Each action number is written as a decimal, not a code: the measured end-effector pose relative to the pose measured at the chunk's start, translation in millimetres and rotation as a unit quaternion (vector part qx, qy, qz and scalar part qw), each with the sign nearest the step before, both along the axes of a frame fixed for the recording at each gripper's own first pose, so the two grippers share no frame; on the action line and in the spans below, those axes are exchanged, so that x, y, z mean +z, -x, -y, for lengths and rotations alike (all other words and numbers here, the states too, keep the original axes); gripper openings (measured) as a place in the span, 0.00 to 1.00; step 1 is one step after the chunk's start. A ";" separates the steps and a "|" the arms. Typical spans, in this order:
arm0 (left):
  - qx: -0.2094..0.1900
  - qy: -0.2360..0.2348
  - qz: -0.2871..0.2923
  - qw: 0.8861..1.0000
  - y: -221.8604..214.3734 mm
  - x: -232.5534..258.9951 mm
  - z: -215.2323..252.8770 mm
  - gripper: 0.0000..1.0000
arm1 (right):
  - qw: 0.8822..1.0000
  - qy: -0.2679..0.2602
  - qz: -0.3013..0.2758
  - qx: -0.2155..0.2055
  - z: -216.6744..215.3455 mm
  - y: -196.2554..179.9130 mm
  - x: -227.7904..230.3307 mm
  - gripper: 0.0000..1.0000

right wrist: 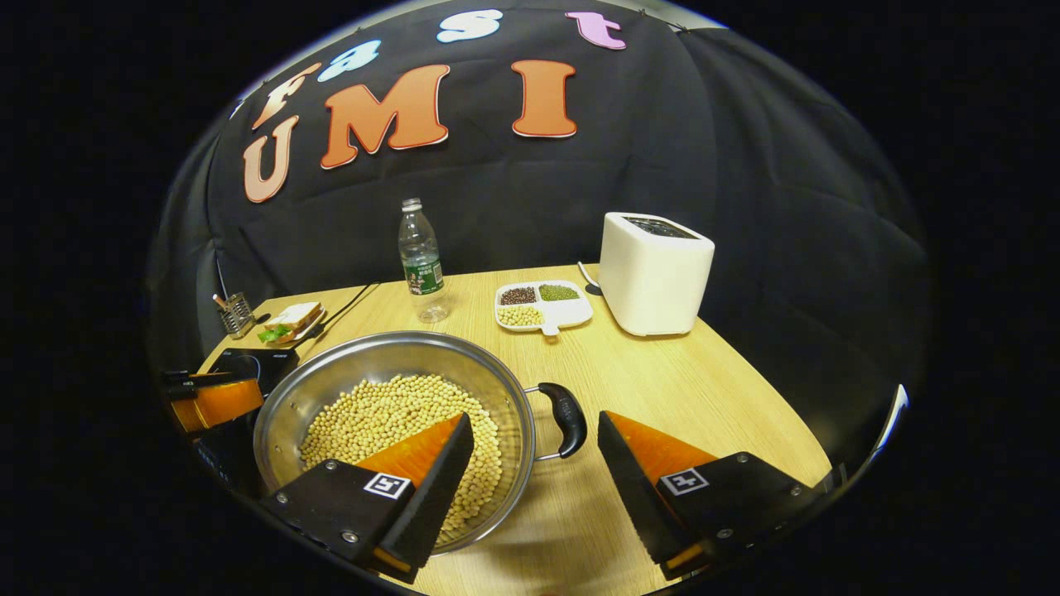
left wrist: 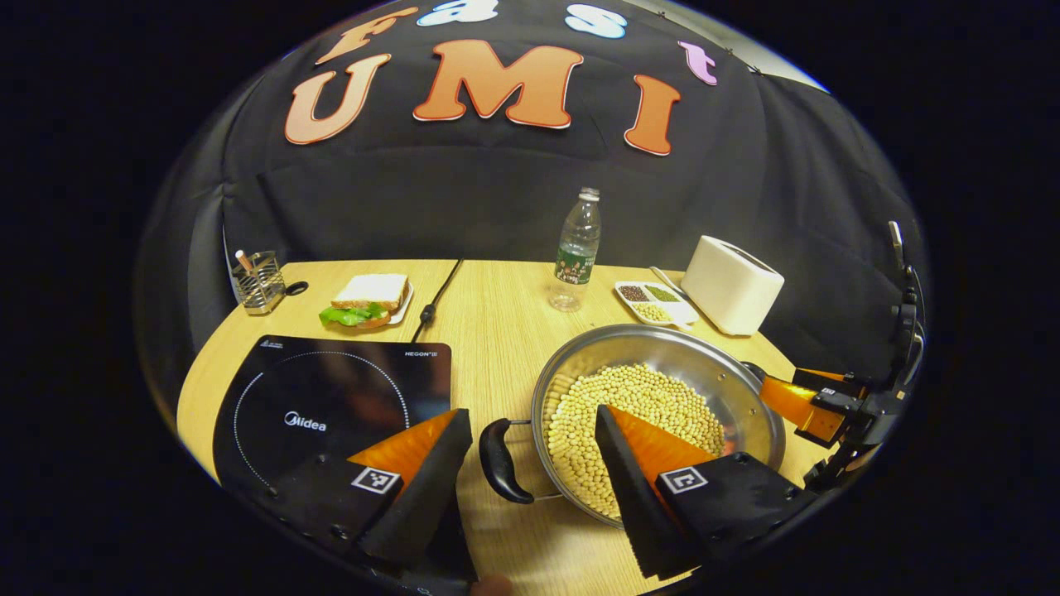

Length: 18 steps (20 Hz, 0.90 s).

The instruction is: First push the handle of the pot to place it horizontally, then grasp the pot with both hands and set it on the induction cooktop.

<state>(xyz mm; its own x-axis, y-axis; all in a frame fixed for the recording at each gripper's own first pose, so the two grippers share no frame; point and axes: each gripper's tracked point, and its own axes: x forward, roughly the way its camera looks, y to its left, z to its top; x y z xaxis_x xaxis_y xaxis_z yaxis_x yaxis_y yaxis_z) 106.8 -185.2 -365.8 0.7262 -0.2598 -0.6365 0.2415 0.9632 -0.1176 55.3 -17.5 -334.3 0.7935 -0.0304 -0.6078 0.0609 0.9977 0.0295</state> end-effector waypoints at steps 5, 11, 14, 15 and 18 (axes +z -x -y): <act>-0.008 -0.009 -0.017 1.000 -7.1 -21.1 5.5 0.98 | 1.000 0.003 -0.017 -0.001 0.4 -13.7 -19.0 0.94; -0.011 -0.013 -0.043 0.999 -11.9 -45.4 12.4 0.99 | 0.999 -0.002 -0.044 -0.005 4.9 -25.9 -42.5 0.94; -0.015 -0.015 -0.056 0.998 -14.1 -58.0 16.3 0.98 | 0.998 -0.002 -0.056 -0.010 6.7 -27.5 -51.9 0.94; -0.017 -0.017 -0.061 0.998 -15.2 -61.3 16.7 0.99 | 0.998 -0.003 -0.057 -0.011 6.7 -28.4 -53.1 0.94; -0.019 -0.026 -0.064 0.997 -18.0 -65.7 15.1 0.98 | 0.998 -0.015 -0.064 -0.014 5.1 -29.7 -57.2 0.94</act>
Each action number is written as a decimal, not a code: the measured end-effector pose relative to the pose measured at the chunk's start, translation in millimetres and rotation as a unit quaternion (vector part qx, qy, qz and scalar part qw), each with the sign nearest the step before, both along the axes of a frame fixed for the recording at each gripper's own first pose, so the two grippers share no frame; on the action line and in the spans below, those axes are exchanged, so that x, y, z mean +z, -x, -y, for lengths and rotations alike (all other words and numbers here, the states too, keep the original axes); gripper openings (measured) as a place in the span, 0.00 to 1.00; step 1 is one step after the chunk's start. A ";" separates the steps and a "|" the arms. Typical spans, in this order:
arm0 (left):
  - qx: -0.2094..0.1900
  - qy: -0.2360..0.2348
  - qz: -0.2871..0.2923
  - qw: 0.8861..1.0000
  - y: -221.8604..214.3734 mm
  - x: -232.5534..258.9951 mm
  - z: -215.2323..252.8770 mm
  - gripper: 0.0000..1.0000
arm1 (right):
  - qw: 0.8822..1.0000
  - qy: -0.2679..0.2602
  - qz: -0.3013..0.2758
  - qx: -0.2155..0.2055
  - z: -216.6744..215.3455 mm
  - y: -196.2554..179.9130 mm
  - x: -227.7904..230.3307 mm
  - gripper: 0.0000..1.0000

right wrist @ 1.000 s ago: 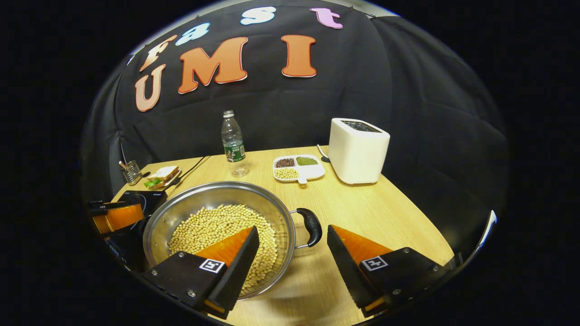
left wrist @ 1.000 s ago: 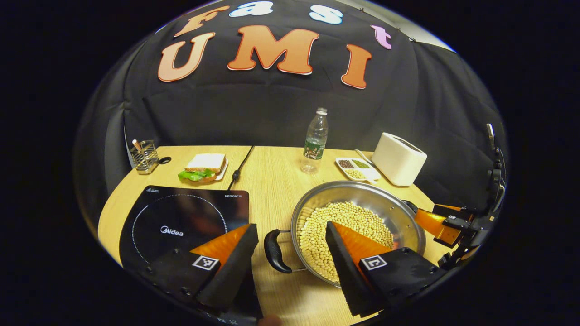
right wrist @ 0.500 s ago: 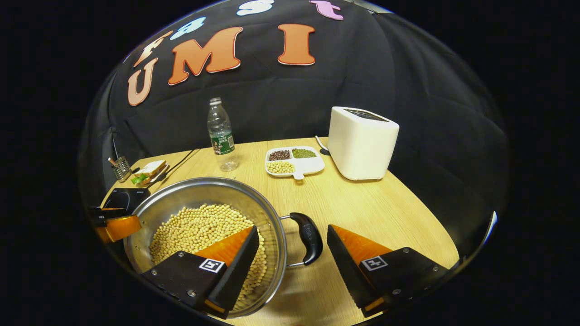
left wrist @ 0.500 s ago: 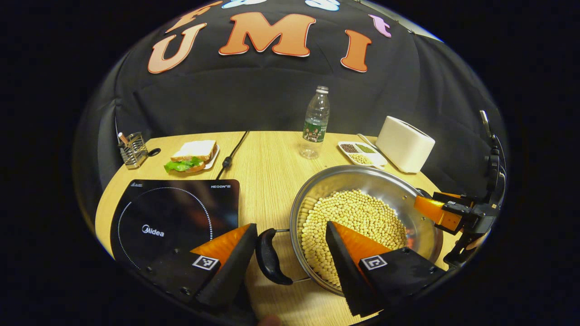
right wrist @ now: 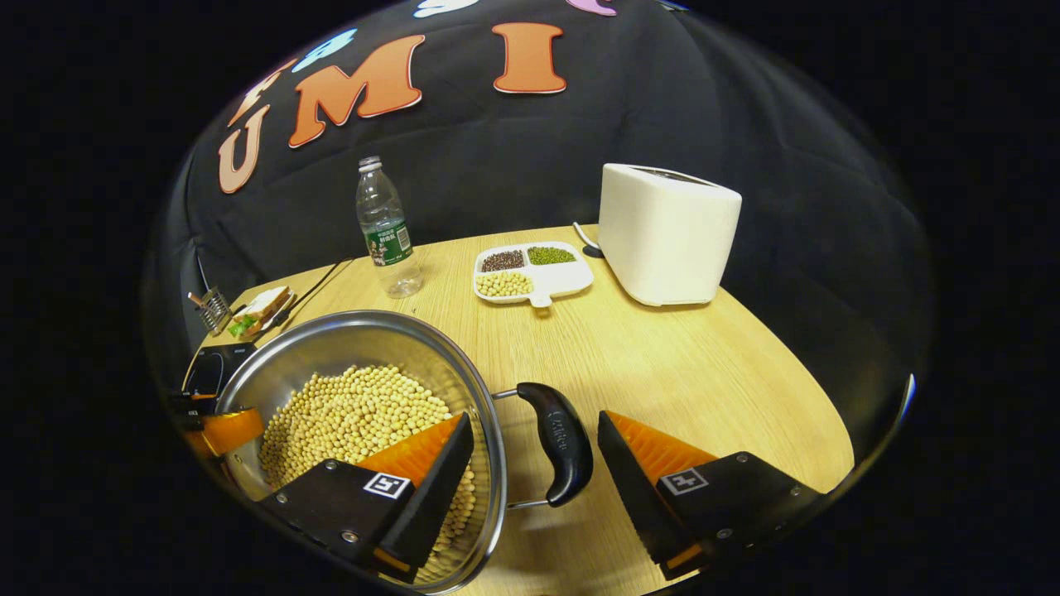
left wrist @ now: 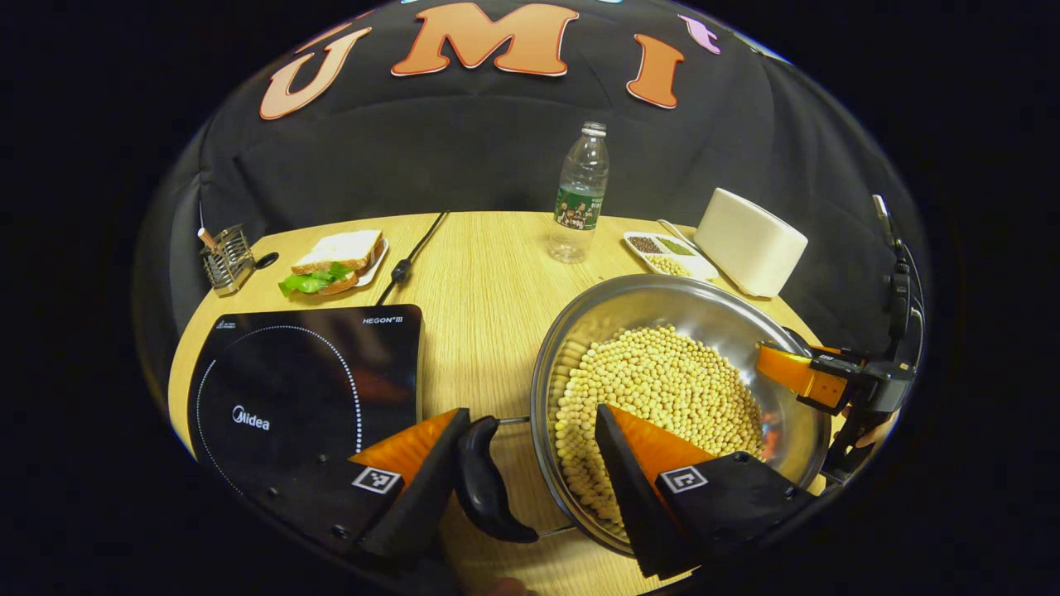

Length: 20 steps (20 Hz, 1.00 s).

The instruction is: First push the handle of the pot to place it horizontally, then grasp the pot with both hands and set it on the induction cooktop.

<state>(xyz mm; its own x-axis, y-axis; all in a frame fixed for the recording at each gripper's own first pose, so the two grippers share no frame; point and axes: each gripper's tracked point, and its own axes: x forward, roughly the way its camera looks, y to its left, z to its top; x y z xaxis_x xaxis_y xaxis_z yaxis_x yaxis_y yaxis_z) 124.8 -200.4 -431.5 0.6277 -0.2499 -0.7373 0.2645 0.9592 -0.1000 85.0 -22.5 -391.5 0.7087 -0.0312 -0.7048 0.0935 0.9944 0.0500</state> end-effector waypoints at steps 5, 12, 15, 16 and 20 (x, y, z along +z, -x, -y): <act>0.009 -0.021 0.001 1.000 -6.5 -7.4 -10.2 0.80 | 0.999 -0.027 -0.024 0.000 -10.5 4.3 -13.6 0.83; 0.024 -0.019 -0.011 0.999 -3.0 -7.7 -5.9 0.64 | 0.998 -0.059 -0.027 -0.015 -8.1 16.7 -8.2 0.60; 0.030 -0.013 -0.011 0.999 -0.9 -3.7 -6.6 0.63 | 0.997 -0.066 -0.021 -0.023 -7.1 23.0 1.8 0.60; 0.030 -0.013 -0.004 0.999 -0.8 0.2 -8.5 0.63 | 0.997 -0.068 -0.018 -0.023 -8.1 23.7 6.4 0.59; 0.031 -0.013 0.017 0.999 2.1 24.4 -19.0 0.61 | 0.997 -0.075 0.000 -0.025 -16.7 26.5 29.0 0.59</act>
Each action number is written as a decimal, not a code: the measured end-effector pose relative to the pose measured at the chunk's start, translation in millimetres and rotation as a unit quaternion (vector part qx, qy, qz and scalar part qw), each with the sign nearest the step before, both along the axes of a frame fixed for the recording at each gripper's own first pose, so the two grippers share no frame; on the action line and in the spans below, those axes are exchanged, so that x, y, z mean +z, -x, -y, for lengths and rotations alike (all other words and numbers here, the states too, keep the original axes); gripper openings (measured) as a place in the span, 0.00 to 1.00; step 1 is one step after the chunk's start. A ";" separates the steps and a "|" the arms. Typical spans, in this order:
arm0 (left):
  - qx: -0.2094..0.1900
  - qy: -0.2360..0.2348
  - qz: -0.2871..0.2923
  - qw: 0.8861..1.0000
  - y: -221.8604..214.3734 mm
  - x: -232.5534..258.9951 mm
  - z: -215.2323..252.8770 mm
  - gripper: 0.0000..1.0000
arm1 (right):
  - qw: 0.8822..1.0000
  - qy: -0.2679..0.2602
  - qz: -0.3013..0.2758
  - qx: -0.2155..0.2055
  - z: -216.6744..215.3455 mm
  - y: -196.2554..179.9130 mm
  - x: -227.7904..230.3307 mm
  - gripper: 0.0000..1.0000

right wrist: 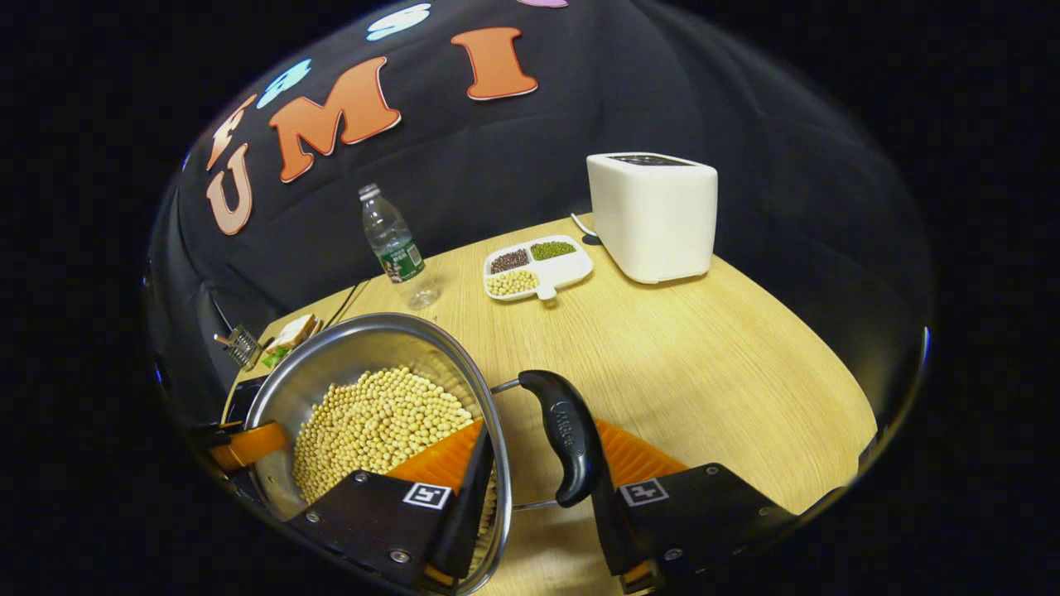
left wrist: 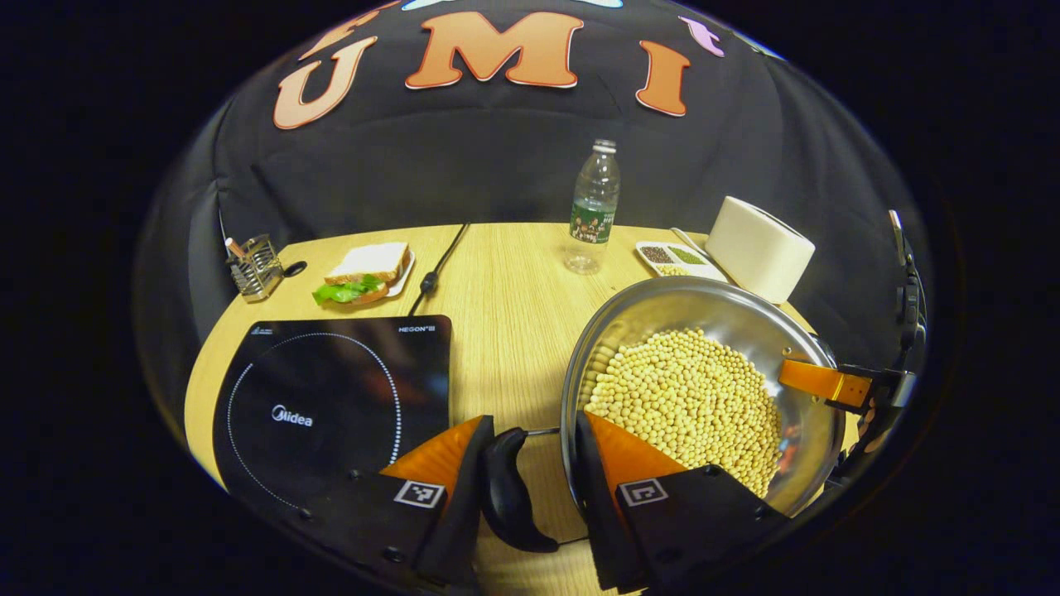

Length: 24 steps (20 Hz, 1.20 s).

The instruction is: First push the handle of the pot to place it horizontally, then grasp the pot with both hands and set it on the induction cooktop.

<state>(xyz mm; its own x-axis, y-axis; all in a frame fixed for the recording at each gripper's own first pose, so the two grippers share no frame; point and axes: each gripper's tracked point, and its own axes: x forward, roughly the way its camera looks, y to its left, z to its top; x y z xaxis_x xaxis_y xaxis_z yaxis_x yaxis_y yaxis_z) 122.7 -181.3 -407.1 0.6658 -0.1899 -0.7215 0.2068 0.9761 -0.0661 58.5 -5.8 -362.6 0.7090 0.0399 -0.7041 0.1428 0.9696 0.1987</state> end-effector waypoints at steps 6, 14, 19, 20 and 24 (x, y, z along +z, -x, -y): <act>0.020 0.000 0.011 1.000 12.8 41.7 -35.5 0.63 | 1.000 -0.015 0.016 0.015 -36.9 6.1 27.0 0.59; 0.055 -0.010 0.025 0.998 25.0 75.4 -114.4 0.63 | 0.998 -0.030 0.025 0.050 -109.8 10.0 52.8 0.59; 0.086 -0.020 0.032 0.996 29.1 91.0 -178.4 0.64 | 0.996 -0.044 0.028 0.075 -171.4 5.9 63.8 0.59; 0.093 -0.021 0.033 0.995 31.2 93.0 -191.1 0.63 | 0.995 -0.045 0.028 0.082 -183.9 5.7 65.3 0.59; 0.119 -0.020 0.027 0.992 28.9 93.1 -236.9 0.63 | 0.993 -0.045 0.025 0.106 -230.4 5.6 64.2 0.59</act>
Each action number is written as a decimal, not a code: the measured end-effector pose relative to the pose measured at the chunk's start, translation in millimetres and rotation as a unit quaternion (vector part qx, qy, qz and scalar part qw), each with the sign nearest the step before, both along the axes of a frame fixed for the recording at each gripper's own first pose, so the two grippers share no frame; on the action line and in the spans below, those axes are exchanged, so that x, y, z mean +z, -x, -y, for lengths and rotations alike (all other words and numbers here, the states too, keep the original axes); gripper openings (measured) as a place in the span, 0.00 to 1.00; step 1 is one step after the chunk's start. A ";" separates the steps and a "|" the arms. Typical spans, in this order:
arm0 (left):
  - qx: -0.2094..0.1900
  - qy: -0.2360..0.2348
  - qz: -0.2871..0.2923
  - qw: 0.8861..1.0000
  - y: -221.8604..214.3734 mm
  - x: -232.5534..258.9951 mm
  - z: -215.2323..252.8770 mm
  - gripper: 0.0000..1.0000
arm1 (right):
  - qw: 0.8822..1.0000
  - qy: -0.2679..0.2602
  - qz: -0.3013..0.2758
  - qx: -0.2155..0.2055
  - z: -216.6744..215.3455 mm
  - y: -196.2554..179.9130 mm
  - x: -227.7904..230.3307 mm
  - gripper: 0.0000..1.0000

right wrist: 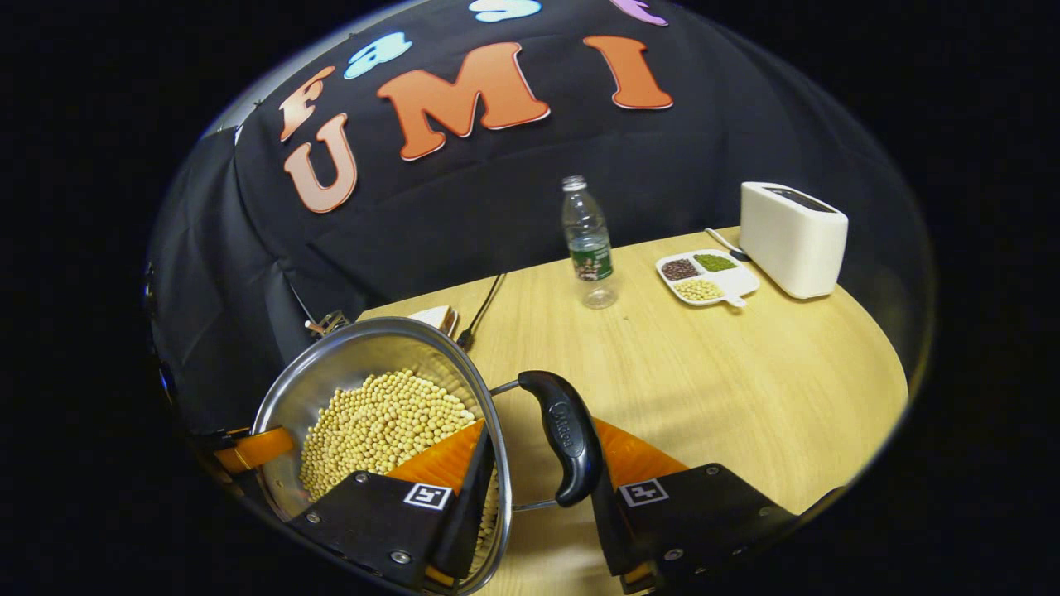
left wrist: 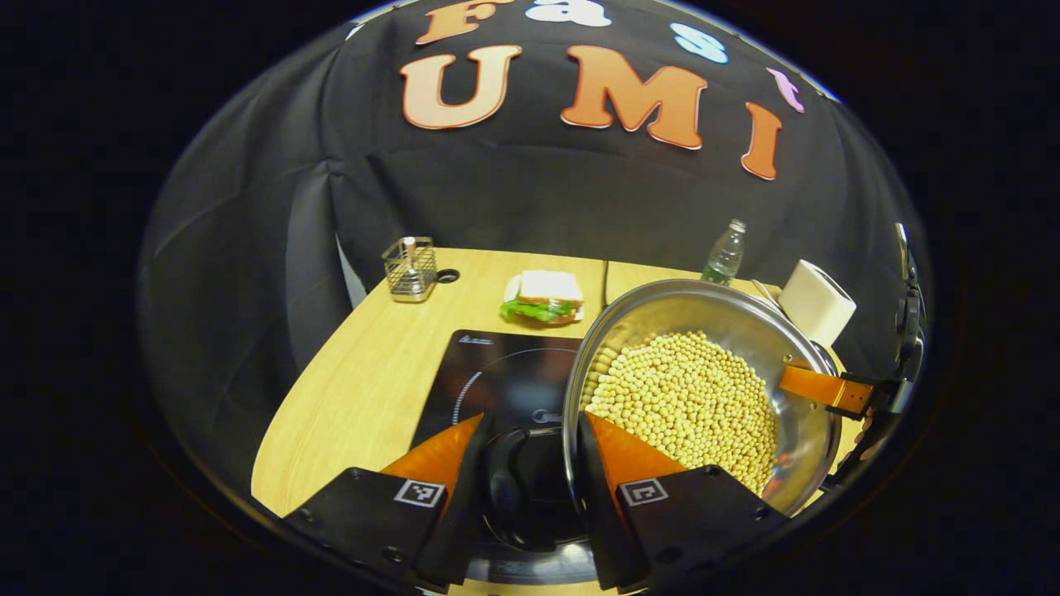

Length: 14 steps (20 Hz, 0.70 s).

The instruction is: First push the handle of the pot to place it horizontally, then grasp the pot with both hands and set it on the induction cooktop.

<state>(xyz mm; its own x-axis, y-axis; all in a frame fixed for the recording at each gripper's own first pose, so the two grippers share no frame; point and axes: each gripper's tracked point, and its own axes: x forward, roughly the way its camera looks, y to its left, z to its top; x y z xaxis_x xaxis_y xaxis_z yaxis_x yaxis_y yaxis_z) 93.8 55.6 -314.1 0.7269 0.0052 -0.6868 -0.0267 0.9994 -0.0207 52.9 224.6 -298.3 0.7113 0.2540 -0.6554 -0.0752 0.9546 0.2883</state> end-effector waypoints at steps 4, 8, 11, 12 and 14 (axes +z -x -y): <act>0.008 -0.007 -0.010 1.000 -1.6 -8.8 -39.1 0.63 | 1.000 0.001 -0.013 0.014 -36.1 -0.7 -2.6 0.59; 0.014 -0.007 -0.019 1.000 -15.8 -18.9 -66.0 0.62 | 1.000 0.001 -0.024 0.018 -62.1 -7.5 -19.9 0.59; 0.015 -0.006 -0.024 1.000 -26.4 -29.4 -81.0 0.61 | 0.999 0.005 -0.031 0.016 -76.4 -13.4 -26.6 0.59; 0.015 -0.005 -0.026 1.000 -30.1 -33.3 -84.4 0.63 | 0.999 0.007 -0.034 0.016 -80.3 -14.5 -29.6 0.59; 0.016 0.002 -0.032 0.999 -37.4 -42.5 -88.4 0.63 | 0.999 0.010 -0.039 0.015 -83.7 -17.0 -35.0 0.59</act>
